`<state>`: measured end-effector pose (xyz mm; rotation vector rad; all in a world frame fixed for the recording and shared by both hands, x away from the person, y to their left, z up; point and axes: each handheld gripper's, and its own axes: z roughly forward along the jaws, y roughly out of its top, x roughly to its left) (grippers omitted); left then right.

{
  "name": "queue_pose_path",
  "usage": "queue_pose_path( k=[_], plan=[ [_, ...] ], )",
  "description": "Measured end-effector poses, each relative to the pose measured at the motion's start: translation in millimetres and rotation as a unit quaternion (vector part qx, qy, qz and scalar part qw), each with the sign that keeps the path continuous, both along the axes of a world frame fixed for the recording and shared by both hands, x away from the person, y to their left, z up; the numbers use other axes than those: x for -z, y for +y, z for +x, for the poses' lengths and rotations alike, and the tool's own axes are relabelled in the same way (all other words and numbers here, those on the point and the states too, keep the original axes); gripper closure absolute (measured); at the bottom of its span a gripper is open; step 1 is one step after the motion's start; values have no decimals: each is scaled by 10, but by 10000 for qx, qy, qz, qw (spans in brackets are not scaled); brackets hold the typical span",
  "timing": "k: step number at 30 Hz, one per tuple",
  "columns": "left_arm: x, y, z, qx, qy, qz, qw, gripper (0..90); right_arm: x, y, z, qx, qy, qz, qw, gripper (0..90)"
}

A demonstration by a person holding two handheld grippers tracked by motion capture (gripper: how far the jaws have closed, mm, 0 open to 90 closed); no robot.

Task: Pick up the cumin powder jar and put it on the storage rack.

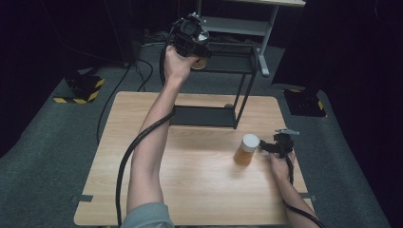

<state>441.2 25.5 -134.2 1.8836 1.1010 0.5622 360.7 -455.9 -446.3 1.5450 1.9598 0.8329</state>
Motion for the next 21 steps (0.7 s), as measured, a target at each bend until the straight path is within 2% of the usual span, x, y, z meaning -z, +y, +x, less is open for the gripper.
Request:
queue_pose_path(
  k=[1, 2, 3, 4, 6, 10, 21],
  plan=[
    [-44, 0, 63, 51, 29, 240, 9997, 312, -1, -1, 0, -6, 2, -7, 10000, 117],
    [-44, 0, 63, 51, 29, 240, 9997, 312, -1, -1, 0, -6, 2, -7, 10000, 117],
    [45, -57, 48, -152, -69, -40, 9999, 312, -1, -4, 1, -17, 2, -5, 10000, 117],
    [-29, -52, 94, -46, 31, 266, 9996, 312, 6, -9, -1, -45, -21, -14, 10000, 119],
    [-40, -85, 133, -85, 70, 370, 9993, 312, 3, -9, -2, -70, -17, -30, 10000, 121],
    [-36, -112, 194, -169, 102, 331, 9993, 312, 5, -12, -2, -85, -23, -33, 10000, 122],
    [22, -183, 293, -323, 198, 387, 9985, 312, 6, -18, -1, -100, -26, -20, 9999, 126]
  ],
)
